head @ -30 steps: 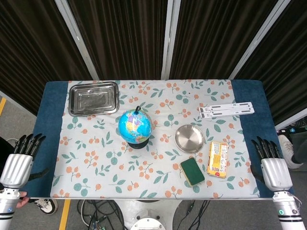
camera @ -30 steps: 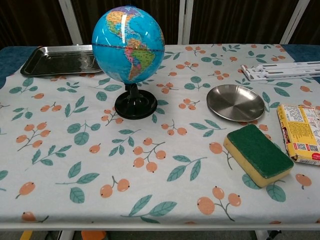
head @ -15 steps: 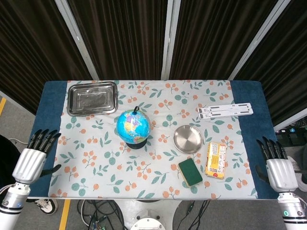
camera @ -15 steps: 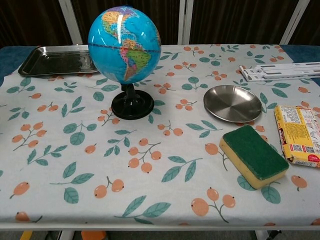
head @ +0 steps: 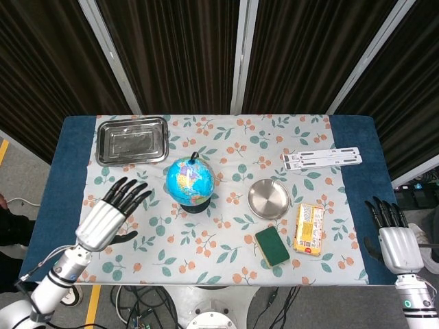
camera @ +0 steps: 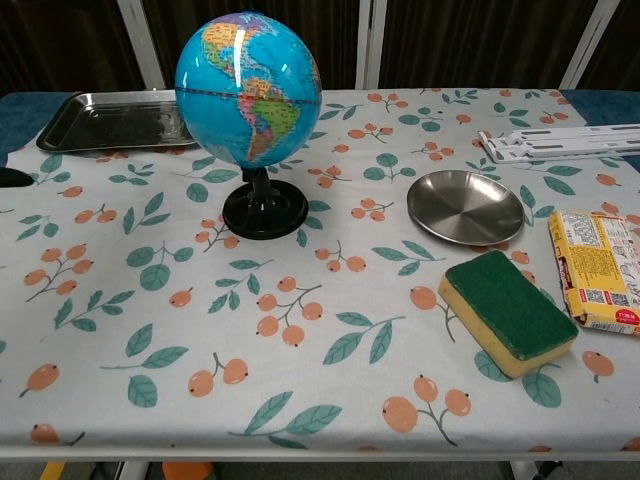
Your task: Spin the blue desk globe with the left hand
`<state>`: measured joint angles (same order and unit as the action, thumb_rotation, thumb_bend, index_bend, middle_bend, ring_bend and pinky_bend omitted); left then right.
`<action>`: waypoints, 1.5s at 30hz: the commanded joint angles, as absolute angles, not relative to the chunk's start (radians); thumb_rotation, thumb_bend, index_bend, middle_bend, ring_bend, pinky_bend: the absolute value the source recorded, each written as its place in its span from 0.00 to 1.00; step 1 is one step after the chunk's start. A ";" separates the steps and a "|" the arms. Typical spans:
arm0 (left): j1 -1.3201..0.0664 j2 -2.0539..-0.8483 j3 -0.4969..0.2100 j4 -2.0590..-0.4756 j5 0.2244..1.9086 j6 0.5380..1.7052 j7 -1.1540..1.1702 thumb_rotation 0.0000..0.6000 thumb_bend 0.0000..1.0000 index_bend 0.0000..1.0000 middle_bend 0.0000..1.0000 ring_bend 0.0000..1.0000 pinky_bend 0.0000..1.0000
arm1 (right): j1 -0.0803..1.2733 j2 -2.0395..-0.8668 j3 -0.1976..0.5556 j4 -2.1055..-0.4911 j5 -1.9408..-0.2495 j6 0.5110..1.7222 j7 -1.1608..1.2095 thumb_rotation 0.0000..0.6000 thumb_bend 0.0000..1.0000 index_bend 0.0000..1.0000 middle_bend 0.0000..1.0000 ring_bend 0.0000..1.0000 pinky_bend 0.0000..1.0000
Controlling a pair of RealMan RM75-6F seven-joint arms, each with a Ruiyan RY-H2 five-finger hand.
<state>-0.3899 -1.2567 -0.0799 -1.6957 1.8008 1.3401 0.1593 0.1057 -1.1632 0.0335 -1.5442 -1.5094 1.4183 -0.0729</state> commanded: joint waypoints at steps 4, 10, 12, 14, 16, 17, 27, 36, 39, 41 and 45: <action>-0.455 -1.298 -0.094 -1.718 1.815 1.275 0.198 1.00 0.01 0.09 0.05 0.00 0.01 | 0.104 -1.165 0.033 -1.537 -1.506 1.417 -0.067 1.00 0.29 0.00 0.00 0.00 0.00; -0.504 -1.339 -0.114 -1.708 1.782 1.224 0.221 1.00 0.01 0.09 0.05 0.00 0.01 | 0.104 -1.169 0.032 -1.524 -1.501 1.412 -0.055 1.00 0.29 0.00 0.00 0.00 0.00; -0.518 -1.354 -0.119 -1.700 1.774 1.215 0.222 1.00 0.01 0.09 0.05 0.00 0.00 | 0.104 -1.170 0.032 -1.520 -1.500 1.411 -0.050 1.00 0.29 0.00 0.00 0.00 0.00; -0.533 -1.366 -0.123 -1.692 1.768 1.205 0.223 1.00 0.01 0.09 0.05 0.00 0.00 | 0.103 -1.171 0.032 -1.516 -1.499 1.411 -0.047 1.00 0.29 0.00 0.00 0.00 0.00; -0.545 -1.375 -0.127 -1.687 1.762 1.198 0.223 1.00 0.01 0.09 0.05 0.00 0.00 | 0.103 -1.171 0.032 -1.514 -1.499 1.411 -0.045 1.00 0.29 0.00 0.00 0.00 0.00; -0.552 -1.380 -0.129 -1.684 1.758 1.193 0.223 1.00 0.01 0.09 0.05 0.00 0.00 | 0.103 -1.171 0.032 -1.513 -1.499 1.411 -0.043 1.00 0.29 0.00 0.00 0.00 0.00; -0.585 -1.404 -0.127 -1.670 1.723 1.172 0.232 1.00 0.01 0.09 0.05 0.00 0.00 | 0.102 -1.174 0.032 -1.500 -1.495 1.408 -0.030 1.00 0.29 0.00 0.00 0.00 0.00; -0.586 -1.397 -0.116 -1.662 1.700 1.188 0.234 1.00 0.01 0.09 0.05 0.00 0.00 | 0.103 -1.177 0.033 -1.498 -1.495 1.406 -0.031 1.00 0.29 0.00 0.00 0.00 0.00; -0.578 -1.391 -0.110 -1.665 1.690 1.198 0.235 1.00 0.01 0.09 0.05 0.00 0.00 | 0.104 -1.178 0.032 -1.499 -1.495 1.405 -0.033 1.00 0.29 0.00 0.00 0.00 0.00; -0.572 -1.386 -0.104 -1.666 1.686 1.205 0.237 1.00 0.01 0.09 0.05 0.00 0.01 | 0.104 -1.178 0.032 -1.499 -1.495 1.404 -0.034 1.00 0.29 0.00 0.00 0.00 0.00; -0.558 -1.376 -0.099 -1.667 1.659 1.214 0.251 1.00 0.01 0.09 0.05 0.04 0.01 | 0.104 -1.178 0.031 -1.501 -1.497 1.405 -0.038 1.00 0.29 0.00 0.00 0.00 0.00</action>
